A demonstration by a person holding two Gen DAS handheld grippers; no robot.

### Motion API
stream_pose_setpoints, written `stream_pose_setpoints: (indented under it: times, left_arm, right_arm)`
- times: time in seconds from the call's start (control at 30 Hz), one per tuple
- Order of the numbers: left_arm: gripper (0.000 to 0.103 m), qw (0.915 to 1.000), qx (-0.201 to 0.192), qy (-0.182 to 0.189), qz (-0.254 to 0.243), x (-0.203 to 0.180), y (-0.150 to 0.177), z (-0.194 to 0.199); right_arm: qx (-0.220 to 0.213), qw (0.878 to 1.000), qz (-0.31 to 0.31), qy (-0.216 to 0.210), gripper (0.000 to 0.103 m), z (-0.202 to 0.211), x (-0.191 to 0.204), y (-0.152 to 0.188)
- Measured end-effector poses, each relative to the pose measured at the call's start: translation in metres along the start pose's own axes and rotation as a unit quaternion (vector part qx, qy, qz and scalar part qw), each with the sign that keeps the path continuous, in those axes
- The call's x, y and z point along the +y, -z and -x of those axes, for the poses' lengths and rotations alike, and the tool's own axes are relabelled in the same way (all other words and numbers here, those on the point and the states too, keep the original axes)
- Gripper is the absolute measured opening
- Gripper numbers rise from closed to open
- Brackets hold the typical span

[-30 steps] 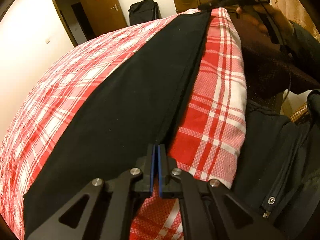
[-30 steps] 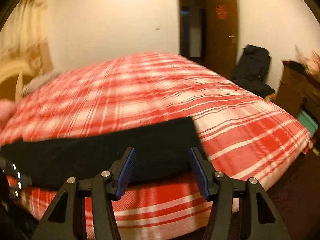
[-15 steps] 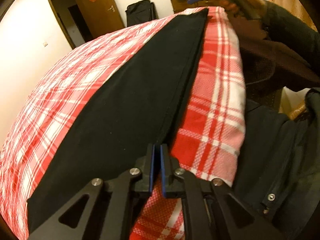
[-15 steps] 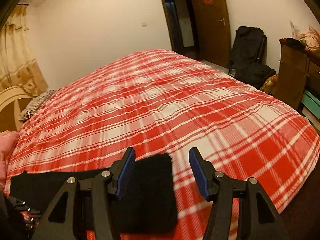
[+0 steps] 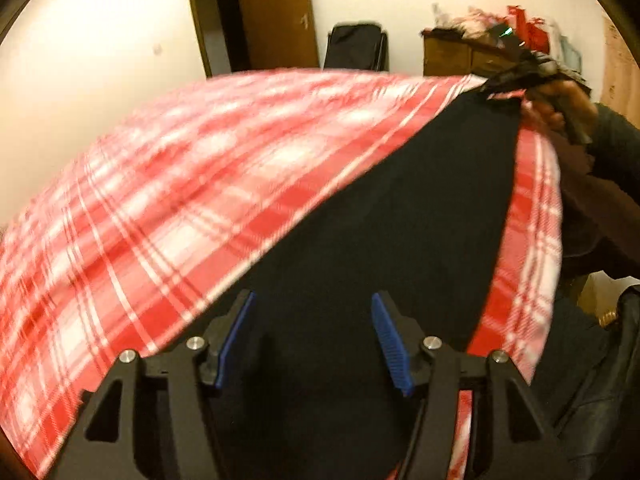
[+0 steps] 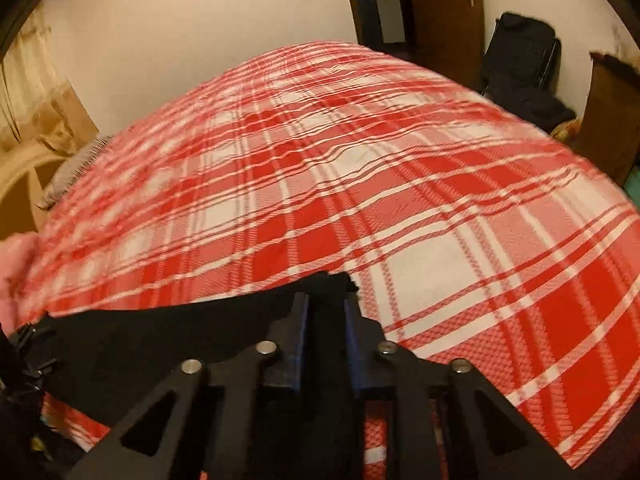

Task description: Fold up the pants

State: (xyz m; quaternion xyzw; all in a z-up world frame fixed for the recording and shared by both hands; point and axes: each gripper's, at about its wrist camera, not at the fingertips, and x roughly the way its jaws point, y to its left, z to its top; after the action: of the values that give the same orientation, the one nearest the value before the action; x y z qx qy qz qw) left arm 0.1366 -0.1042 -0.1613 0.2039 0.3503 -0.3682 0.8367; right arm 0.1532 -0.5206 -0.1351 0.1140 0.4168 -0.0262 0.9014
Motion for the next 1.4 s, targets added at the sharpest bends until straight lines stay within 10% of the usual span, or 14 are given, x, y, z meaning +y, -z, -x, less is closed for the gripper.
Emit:
stream_pose_setpoints:
  times: [0.37,0.43,0.5,0.7,1.0,1.2,1.4]
  left_arm:
    - [0.066,0.9996,0.013,0.008,0.024,0.000,0.015,-0.013]
    - [0.066,0.9996,0.011,0.007,0.025,0.001,0.015,-0.013]
    - [0.067,0.9996,0.010,0.008,0.027,0.002,0.014,-0.012]
    - [0.068,0.9995,0.010,0.001,0.029,0.000,0.014,-0.009]
    - [0.070,0.9994,0.004,-0.002,0.034,-0.001,0.018,-0.006]
    - [0.070,0.9994,-0.003,-0.012,0.034,-0.002,0.022,0.004]
    - [0.073,0.9984,-0.008,-0.037,0.043,0.008,0.039,0.023]
  right_arm:
    - [0.003,0.999,0.034,0.036,0.006,0.000,0.010,-0.017]
    - [0.000,0.999,0.025,0.037,0.036,-0.002,0.007,-0.015]
    - [0.012,1.000,0.013,0.020,0.045,-0.008,0.003,-0.014]
    - [0.022,0.999,0.018,0.029,0.017,-0.012,0.008,-0.012]
    - [0.017,0.998,0.044,0.044,0.014,-0.011,0.025,-0.024]
    - [0.030,0.994,0.038,0.095,0.050,-0.016,0.016,-0.022]
    - [0.001,0.988,0.089,0.124,0.050,0.016,0.058,-0.032]
